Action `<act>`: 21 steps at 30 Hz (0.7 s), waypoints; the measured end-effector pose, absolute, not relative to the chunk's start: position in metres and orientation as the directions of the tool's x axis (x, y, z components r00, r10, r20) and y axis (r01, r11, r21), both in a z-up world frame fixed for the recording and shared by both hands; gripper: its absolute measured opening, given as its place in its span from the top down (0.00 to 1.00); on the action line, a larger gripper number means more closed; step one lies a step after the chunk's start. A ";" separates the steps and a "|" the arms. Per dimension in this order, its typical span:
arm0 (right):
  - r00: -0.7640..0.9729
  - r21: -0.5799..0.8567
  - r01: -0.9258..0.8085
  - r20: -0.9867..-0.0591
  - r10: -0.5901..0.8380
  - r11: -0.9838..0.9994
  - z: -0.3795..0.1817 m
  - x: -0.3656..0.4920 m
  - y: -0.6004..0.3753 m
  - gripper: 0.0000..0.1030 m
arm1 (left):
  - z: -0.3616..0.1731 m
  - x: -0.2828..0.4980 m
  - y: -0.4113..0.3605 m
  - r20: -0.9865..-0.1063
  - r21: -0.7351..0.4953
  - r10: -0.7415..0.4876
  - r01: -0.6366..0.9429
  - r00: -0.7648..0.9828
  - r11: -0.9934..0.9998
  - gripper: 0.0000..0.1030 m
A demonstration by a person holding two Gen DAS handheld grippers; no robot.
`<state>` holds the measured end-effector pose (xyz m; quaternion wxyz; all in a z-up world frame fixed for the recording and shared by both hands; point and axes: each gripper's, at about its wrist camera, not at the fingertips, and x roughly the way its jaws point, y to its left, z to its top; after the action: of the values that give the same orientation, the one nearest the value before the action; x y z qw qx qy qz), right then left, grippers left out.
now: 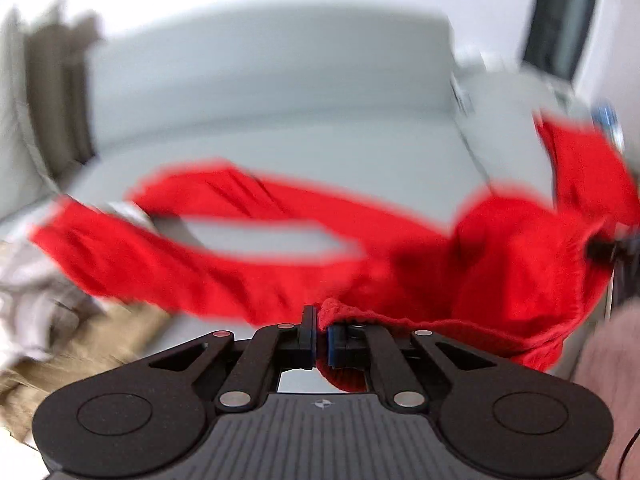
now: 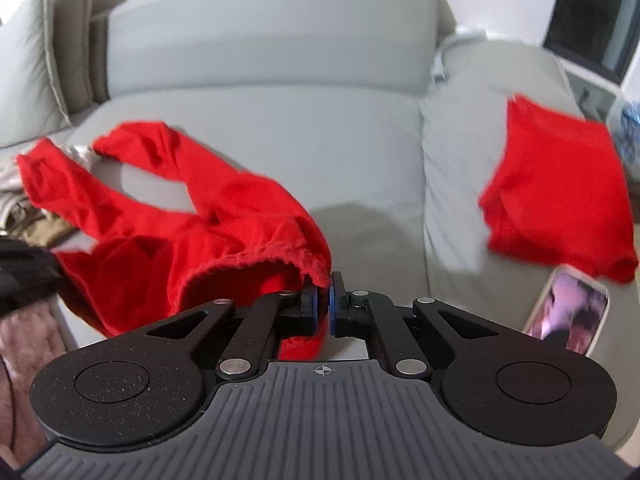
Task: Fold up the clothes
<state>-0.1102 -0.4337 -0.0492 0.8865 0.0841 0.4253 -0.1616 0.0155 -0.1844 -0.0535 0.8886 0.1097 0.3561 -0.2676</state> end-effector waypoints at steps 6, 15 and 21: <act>0.687 0.065 0.314 -0.704 -0.179 0.947 -0.009 -0.094 -0.409 0.95 | -0.003 0.004 -0.141 -0.579 0.016 -0.344 0.433 0.739 0.901 0.96; 0.532 0.155 0.258 -0.847 -0.006 0.954 -0.045 -0.128 -0.393 0.96 | -0.070 -0.025 -0.124 -0.799 0.027 -0.292 0.517 0.525 0.856 0.96; 0.349 0.251 0.234 -0.923 0.159 0.939 -0.091 -0.136 -0.398 0.96 | -0.107 -0.001 -0.127 -0.893 -0.008 -0.264 0.574 0.364 0.819 0.96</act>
<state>-0.1359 -0.3979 -0.0915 0.8031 0.1725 0.5699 -0.0232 -0.0009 -0.1274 -0.1074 0.8112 0.1547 0.5013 -0.2582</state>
